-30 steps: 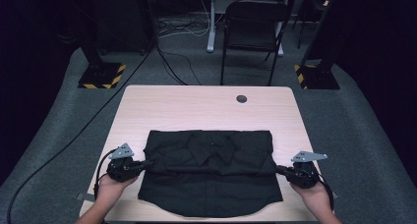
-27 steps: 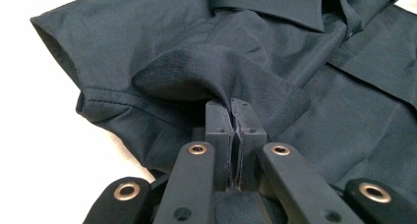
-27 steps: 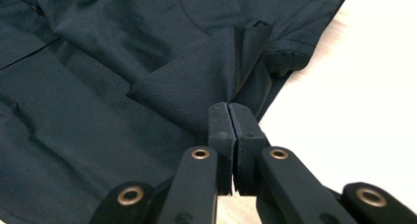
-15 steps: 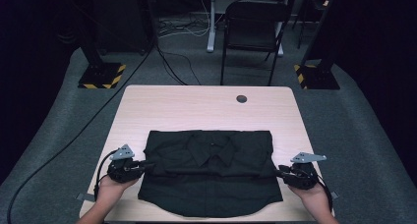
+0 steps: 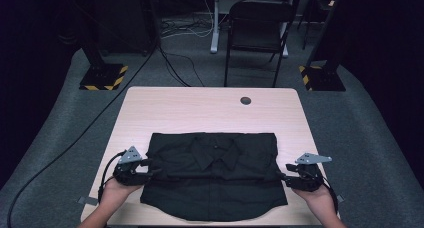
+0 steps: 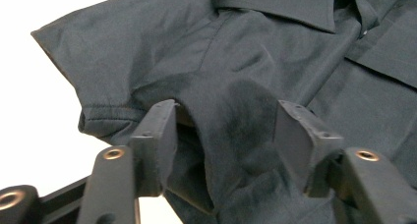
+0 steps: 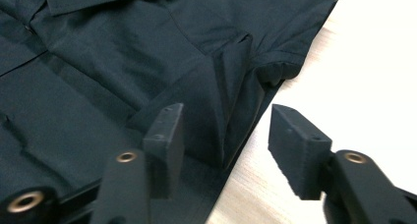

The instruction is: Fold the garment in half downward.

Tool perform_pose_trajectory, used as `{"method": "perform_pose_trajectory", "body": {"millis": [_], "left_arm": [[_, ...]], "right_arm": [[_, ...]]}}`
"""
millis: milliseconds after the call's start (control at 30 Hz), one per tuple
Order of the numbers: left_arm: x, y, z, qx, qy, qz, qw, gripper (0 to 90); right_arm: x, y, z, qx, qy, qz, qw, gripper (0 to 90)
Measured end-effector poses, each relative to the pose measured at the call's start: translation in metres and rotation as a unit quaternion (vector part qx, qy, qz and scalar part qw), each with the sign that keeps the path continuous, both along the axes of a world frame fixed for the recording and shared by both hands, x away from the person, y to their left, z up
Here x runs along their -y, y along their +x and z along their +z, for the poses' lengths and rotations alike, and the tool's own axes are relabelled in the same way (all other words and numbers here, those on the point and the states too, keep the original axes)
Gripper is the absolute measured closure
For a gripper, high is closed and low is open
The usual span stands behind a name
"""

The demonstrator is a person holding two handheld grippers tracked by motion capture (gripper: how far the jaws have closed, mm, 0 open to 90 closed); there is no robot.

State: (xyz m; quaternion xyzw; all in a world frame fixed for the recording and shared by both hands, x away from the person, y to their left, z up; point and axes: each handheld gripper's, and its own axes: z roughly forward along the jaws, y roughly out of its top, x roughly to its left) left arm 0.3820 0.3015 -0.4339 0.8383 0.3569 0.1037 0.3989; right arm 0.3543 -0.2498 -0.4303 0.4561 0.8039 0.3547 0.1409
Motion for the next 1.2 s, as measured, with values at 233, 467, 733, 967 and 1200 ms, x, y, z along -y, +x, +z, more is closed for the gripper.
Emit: {"method": "perform_pose_trajectory", "body": {"millis": [233, 467, 733, 967, 1200], "left_arm": [[0.005, 0.007, -0.002, -0.012, 0.001, -0.008, 0.9999, 32.8], [0.009, 0.011, -0.01, -0.025, 0.009, -0.012, 0.9996, 28.5], [0.013, 0.016, -0.02, -0.041, 0.017, -0.011, 0.9989, 25.0], [0.015, 0.021, -0.03, -0.064, 0.022, -0.01, 0.9977, 22.2], [0.015, 0.023, -0.036, -0.074, 0.021, -0.011, 0.997, 20.7]], "right_arm": [[-0.008, 0.006, -0.002, -0.005, -0.003, 0.013, 0.9999, 38.2], [-0.019, 0.012, -0.015, -0.02, -0.011, 0.024, 0.9994, 33.0], [-0.026, 0.017, -0.025, -0.035, -0.012, 0.028, 0.9989, 31.2], [-0.032, 0.02, -0.033, -0.043, -0.015, 0.033, 0.9984, 27.7], [-0.034, 0.022, -0.039, -0.05, -0.016, 0.034, 0.9981, 26.1]]}}
